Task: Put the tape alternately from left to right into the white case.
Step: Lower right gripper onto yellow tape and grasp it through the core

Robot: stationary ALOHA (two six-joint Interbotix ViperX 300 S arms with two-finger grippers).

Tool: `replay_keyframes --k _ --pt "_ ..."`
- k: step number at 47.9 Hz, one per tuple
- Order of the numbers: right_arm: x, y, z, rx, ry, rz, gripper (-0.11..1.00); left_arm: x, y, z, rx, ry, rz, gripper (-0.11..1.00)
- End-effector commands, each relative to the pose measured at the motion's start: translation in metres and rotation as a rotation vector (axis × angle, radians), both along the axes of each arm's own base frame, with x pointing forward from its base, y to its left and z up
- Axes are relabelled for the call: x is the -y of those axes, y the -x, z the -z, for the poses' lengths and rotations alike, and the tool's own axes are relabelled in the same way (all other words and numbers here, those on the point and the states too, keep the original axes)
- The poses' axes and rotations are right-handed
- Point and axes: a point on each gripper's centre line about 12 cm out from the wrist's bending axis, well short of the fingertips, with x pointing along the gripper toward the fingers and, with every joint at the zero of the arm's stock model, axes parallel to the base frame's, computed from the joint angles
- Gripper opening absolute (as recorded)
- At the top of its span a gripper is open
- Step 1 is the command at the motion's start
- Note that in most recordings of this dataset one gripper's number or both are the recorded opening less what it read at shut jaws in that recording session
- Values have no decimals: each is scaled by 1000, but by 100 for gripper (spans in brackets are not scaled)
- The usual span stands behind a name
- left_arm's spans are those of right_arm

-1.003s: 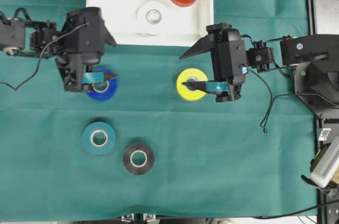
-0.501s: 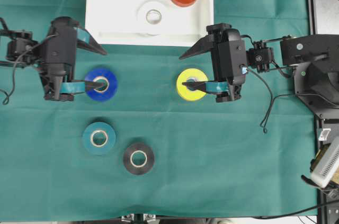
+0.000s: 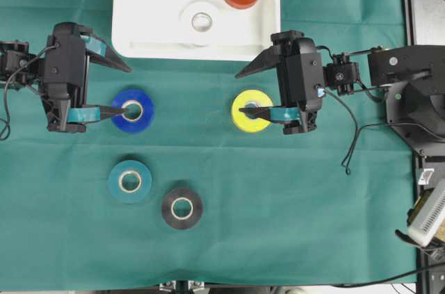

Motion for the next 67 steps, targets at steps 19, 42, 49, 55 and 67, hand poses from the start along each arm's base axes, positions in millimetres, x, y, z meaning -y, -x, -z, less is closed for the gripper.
replay_keyframes --k 19,42,49,55,67 --pt "-17 1 -4 -14 -36 -27 81 1 -4 -9 35 8 -3 73" --pt "-39 12 9 -146 -125 -15 81 1 -6 -12 43 7 -2 73" --pt "-38 15 15 -197 -147 21 81 1 -7 -12 43 8 -3 73" --pt "-37 16 23 -254 -141 39 81 1 -7 -11 40 9 -3 73" --pt "-37 6 37 -313 -126 45 81 1 -9 -12 43 8 -3 73"
